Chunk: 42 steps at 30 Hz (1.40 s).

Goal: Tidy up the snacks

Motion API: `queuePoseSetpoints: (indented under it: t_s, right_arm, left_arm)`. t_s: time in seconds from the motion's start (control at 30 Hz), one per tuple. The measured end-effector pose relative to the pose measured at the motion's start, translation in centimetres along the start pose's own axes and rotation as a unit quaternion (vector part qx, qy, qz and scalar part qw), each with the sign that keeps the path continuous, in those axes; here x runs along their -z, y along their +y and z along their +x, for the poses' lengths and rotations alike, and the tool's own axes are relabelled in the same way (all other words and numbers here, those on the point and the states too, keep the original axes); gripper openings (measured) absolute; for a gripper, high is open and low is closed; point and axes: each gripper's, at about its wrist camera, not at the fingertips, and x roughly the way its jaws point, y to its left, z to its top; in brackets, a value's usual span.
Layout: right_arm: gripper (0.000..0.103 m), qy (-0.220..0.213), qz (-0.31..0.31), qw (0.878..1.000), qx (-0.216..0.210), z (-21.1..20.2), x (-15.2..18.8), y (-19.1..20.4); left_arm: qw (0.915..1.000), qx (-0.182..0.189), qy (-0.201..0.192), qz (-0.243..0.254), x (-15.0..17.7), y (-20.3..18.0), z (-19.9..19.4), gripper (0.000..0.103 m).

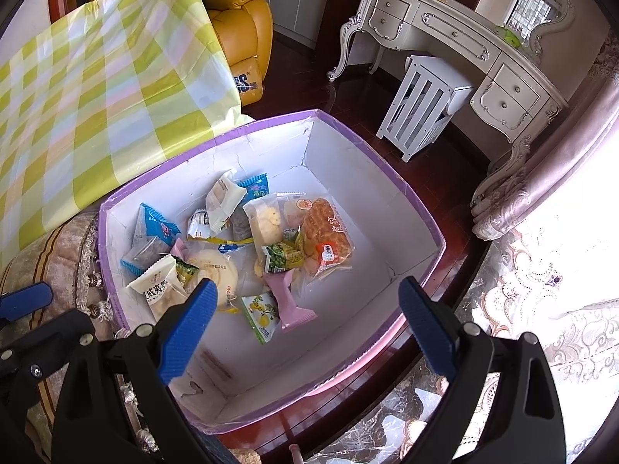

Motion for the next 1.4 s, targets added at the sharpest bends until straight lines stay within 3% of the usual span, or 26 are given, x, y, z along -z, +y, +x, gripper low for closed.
queuePoseSetpoints:
  t_s: [1.4]
  right_arm:
    - [0.095,0.012,0.018,1.0,-0.001,0.7,0.3,-1.0]
  left_arm:
    - [1.0,-0.006,-0.005,0.006,0.0,-0.2,0.0,0.099]
